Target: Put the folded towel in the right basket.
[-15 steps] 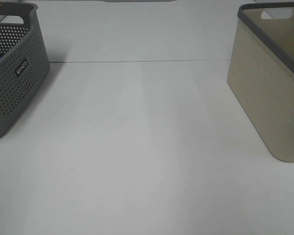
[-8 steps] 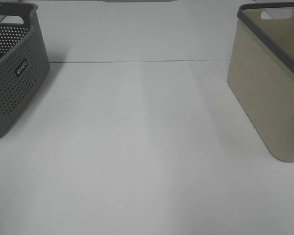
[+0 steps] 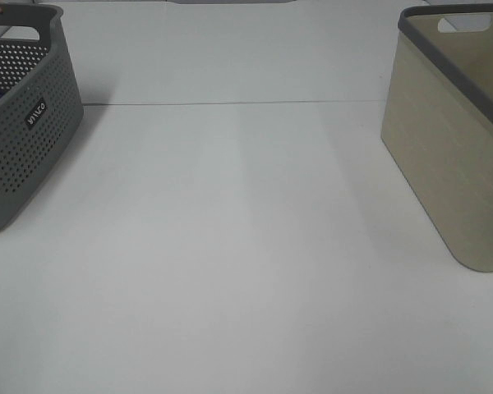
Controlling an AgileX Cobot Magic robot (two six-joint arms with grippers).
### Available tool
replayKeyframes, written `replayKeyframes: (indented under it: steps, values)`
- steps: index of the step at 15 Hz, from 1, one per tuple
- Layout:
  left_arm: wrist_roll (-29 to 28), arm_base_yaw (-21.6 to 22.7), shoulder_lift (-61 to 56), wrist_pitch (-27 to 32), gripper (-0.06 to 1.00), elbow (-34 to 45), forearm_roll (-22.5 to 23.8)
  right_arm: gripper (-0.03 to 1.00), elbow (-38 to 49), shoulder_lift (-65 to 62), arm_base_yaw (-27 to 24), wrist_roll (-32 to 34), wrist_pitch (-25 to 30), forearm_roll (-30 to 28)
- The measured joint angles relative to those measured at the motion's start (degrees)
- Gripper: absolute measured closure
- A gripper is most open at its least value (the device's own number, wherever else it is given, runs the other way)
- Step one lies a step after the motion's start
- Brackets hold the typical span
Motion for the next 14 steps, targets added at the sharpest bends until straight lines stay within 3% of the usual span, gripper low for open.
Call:
replayKeyframes:
  steps: [6,14]
  values:
    - [0.0,0.0,0.0,0.0,-0.05,0.0,0.0,0.03,7.68,-6.19,0.0,0.0,-0.23,-0.11]
    - [0.0,0.0,0.0,0.0,-0.05,0.0,-0.34,0.03,10.31,-6.19,0.0,4.01,-7.68,-0.69]
